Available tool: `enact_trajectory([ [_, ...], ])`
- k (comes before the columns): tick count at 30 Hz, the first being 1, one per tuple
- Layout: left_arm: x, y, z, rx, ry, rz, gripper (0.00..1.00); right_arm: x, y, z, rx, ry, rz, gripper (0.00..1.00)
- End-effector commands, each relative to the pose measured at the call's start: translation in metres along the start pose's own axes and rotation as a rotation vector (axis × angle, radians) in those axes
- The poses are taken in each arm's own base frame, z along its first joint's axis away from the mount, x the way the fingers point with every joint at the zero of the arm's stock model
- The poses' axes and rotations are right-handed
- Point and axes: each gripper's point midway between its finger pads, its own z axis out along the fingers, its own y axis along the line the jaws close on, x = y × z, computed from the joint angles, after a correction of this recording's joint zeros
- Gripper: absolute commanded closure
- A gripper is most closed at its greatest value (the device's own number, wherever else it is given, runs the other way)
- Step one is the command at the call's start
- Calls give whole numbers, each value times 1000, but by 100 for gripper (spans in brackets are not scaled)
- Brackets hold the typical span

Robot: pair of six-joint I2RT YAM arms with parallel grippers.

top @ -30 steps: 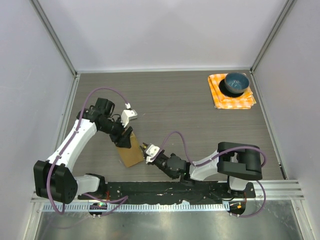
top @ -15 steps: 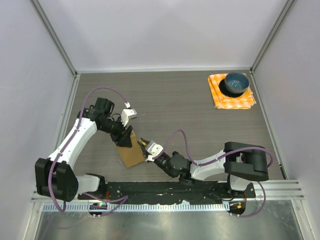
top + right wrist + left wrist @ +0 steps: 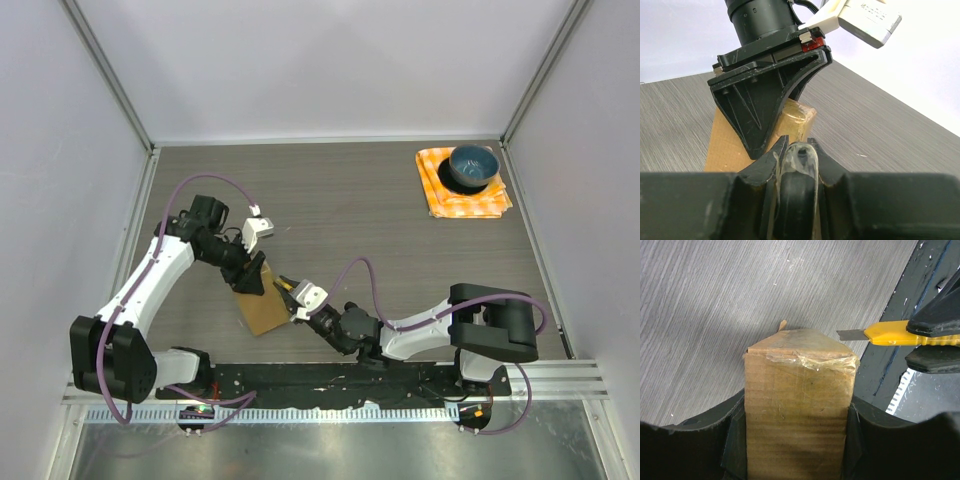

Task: Unpack the express box
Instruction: Cut the express box at the center of the board.

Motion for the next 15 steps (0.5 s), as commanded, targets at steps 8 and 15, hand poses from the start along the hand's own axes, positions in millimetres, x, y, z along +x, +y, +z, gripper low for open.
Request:
enact_trajectory([
  [8,13,-6,0,10,41,-26,78,-110,-32,3,119,-382,302,99],
  [15,12,-7,-2,4,39,-25,71,-110,-30,6,117,-383,325,99],
])
